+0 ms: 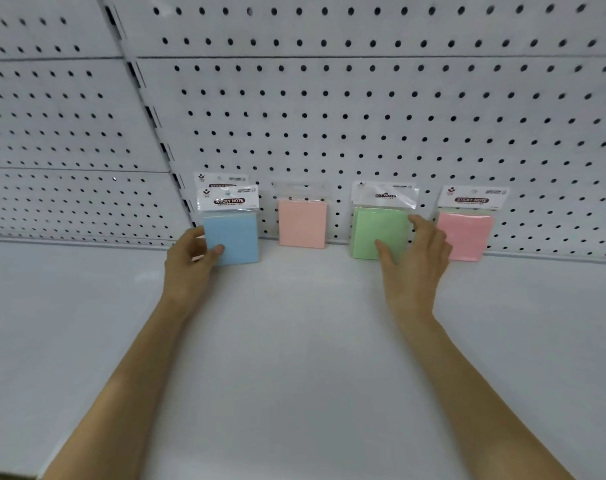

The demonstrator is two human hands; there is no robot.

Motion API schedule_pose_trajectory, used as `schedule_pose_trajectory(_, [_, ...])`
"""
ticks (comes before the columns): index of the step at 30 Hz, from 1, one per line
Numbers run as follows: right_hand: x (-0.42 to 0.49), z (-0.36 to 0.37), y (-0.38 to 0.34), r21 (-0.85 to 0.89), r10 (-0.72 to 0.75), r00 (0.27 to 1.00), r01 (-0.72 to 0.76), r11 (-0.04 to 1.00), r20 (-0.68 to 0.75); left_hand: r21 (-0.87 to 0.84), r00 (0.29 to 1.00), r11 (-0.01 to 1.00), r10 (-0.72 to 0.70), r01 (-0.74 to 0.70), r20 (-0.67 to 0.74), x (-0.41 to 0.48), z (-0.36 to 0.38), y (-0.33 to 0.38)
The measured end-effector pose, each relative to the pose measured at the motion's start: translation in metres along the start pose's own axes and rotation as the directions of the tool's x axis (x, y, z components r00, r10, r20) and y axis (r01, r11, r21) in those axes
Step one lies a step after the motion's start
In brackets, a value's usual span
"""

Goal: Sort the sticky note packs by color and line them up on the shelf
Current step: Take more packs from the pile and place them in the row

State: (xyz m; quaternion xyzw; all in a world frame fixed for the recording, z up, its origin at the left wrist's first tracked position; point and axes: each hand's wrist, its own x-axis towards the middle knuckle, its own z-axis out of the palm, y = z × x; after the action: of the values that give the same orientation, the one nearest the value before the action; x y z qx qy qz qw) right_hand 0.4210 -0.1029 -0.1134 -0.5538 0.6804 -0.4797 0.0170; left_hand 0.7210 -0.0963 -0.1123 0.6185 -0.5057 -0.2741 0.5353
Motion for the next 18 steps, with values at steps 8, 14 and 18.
schedule_pose_trajectory(8, [-0.020,0.013,-0.013,-0.148,-0.412,0.877,0.454,0.879,0.246,0.087,0.993,0.996,0.040,-0.030,-0.115,0.018,0.002,-0.004])
schedule_pose_trajectory(14, [-0.026,0.014,-0.017,-0.119,-0.408,0.838,0.476,0.871,0.363,0.143,0.990,0.989,0.050,-0.031,-0.135,0.028,0.003,-0.009])
schedule_pose_trajectory(18, [-0.023,0.014,-0.017,-0.115,-0.373,0.842,0.446,0.888,0.390,0.201,0.989,0.979,0.053,-0.026,-0.134,0.035,0.003,-0.013])
